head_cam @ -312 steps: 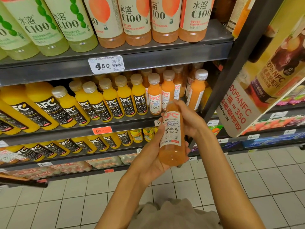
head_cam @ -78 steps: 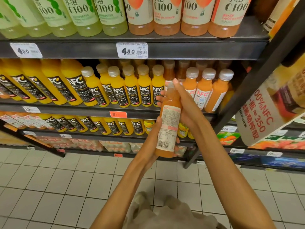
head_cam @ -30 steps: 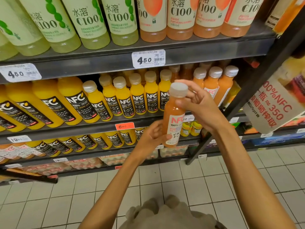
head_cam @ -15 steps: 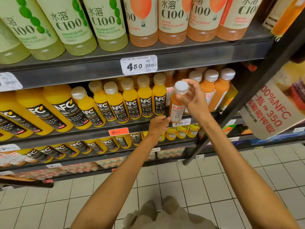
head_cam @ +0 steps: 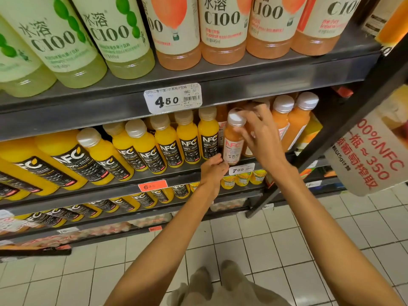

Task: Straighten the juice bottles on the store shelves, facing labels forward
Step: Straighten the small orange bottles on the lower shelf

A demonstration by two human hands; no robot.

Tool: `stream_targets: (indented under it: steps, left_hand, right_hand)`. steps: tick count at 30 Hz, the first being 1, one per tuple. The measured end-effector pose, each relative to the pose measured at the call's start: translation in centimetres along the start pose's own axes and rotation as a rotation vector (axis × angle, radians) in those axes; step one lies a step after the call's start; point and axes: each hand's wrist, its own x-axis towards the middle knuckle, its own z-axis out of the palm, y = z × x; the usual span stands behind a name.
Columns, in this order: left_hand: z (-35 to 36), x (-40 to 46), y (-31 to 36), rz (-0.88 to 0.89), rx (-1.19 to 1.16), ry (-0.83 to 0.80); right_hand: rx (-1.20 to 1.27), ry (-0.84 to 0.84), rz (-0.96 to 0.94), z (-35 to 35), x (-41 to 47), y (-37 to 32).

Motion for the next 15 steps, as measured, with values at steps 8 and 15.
stream_targets:
  steps: [8, 15]
  left_hand:
    - [0.8, 0.4, 0.2, 0.039, -0.07, 0.074]
    - [0.3, 0.0, 0.0, 0.032, -0.131, -0.021]
  right_hand:
    - [-0.248, 0.046, -0.052, 0.5, 0.7, 0.8]
    - [-0.332, 0.132, -0.077, 0.9, 0.5, 0.8]
